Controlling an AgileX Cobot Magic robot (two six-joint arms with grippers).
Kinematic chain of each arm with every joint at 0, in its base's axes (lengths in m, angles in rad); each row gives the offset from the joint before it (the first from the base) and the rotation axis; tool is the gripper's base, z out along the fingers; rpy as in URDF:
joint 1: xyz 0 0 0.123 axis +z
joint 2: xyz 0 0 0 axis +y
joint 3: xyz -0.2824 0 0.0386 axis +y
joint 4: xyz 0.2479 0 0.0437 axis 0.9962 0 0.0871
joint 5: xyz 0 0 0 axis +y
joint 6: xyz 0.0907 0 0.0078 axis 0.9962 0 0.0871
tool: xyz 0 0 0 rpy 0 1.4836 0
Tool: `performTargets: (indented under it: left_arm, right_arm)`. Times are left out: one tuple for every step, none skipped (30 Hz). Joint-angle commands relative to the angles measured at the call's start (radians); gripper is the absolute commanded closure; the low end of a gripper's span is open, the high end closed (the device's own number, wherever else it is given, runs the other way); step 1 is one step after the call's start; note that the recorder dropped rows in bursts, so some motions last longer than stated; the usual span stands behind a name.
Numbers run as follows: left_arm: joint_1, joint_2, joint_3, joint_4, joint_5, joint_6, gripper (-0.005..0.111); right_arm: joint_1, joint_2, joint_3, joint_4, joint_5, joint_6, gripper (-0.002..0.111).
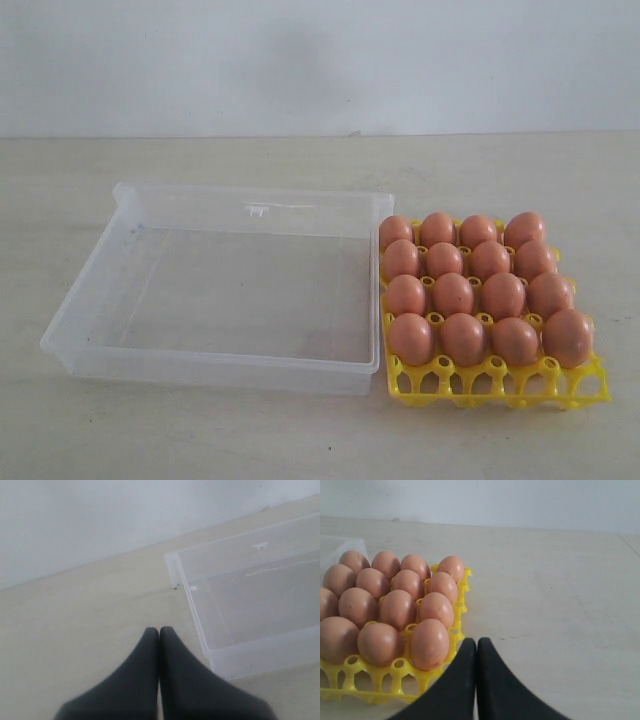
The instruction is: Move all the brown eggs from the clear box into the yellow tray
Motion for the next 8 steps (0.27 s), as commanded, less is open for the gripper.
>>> performTargets:
  left_arm:
    - [0.001, -0.002, -0.001, -0.008, -0.007, 0.0, 0.111]
    - [0.001, -0.002, -0.001, -0.008, -0.007, 0.0, 0.111]
    - [0.001, -0.002, -0.001, -0.008, -0.007, 0.0, 0.111]
    - [0.001, -0.002, -0.001, -0.008, -0.007, 0.0, 0.111]
    - [0.001, -0.002, -0.001, -0.008, -0.007, 0.0, 0.111]
    - [0.001, -0.002, -0.001, -0.008, -0.007, 0.0, 0.111]
    - [0.001, -0.002, -0.001, -0.008, -0.007, 0.0, 0.111]
    - [0.001, -0.002, -0.001, -0.008, -0.007, 0.0, 0.111]
  right_arm:
    - [0.002, -0.005, 0.0, 0.0, -0.012, 0.004, 0.109]
    - [0.002, -0.005, 0.0, 0.0, -0.012, 0.004, 0.109]
    - [0.002, -0.005, 0.0, 0.0, -0.012, 0.004, 0.109]
    - [0.002, -0.005, 0.0, 0.0, -0.012, 0.004, 0.109]
    - [0.002, -0.005, 0.0, 0.0, -0.012, 0.01, 0.109]
    - [0.002, -0.005, 0.0, 0.0, -0.012, 0.01, 0.109]
    - [0.002, -0.005, 0.0, 0.0, -0.012, 0.01, 0.109]
    - [0.002, -0.005, 0.0, 0.0, -0.012, 0.01, 0.109]
